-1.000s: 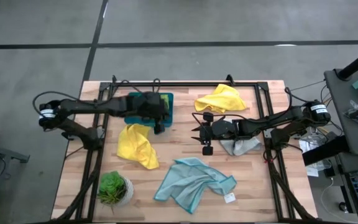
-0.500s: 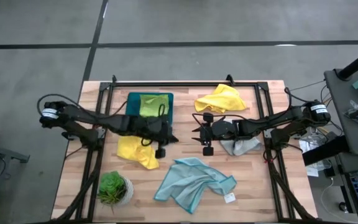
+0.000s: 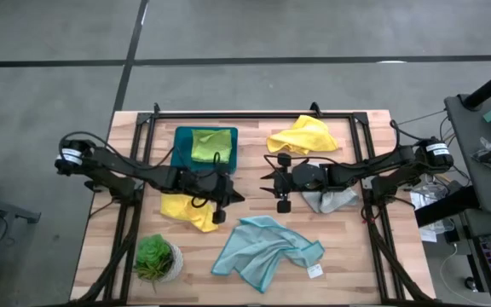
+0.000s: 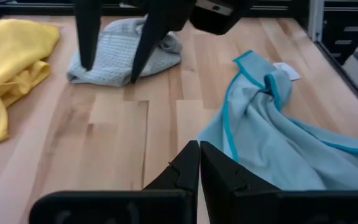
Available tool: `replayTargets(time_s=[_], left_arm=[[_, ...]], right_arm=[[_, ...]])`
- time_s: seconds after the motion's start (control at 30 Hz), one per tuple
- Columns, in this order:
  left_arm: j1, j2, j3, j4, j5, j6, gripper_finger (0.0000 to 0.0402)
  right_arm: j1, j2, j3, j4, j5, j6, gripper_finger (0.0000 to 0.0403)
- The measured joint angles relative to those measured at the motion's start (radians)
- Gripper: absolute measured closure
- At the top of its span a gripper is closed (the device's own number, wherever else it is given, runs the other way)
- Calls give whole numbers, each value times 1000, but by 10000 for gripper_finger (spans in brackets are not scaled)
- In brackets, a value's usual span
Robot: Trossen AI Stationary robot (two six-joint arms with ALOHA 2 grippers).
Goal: Fold microfiber towels
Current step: Fold the blue microfiber towel
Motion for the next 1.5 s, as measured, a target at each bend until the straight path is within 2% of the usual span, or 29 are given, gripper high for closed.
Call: replayTargets(time_s=[0.37,0.7,1.0,1.33,1.5], left_arm=[[1,0,-78,168,-19,0,402],[1,0,-98,200,-74,0,402],[1,1,-98,237,-80,0,402],[-2,129,-98,475,-88,0,402],[-5,169,-98,509,-86,0,402]], right_arm=[[0,0,-1,15,0,-4,268],[0,0,-1,57,0,-31,268],[0,0,-2,112,0,-57,268],[49,0,-2,99,-4,-3,268],[95,0,-3,67,-4,11,268]])
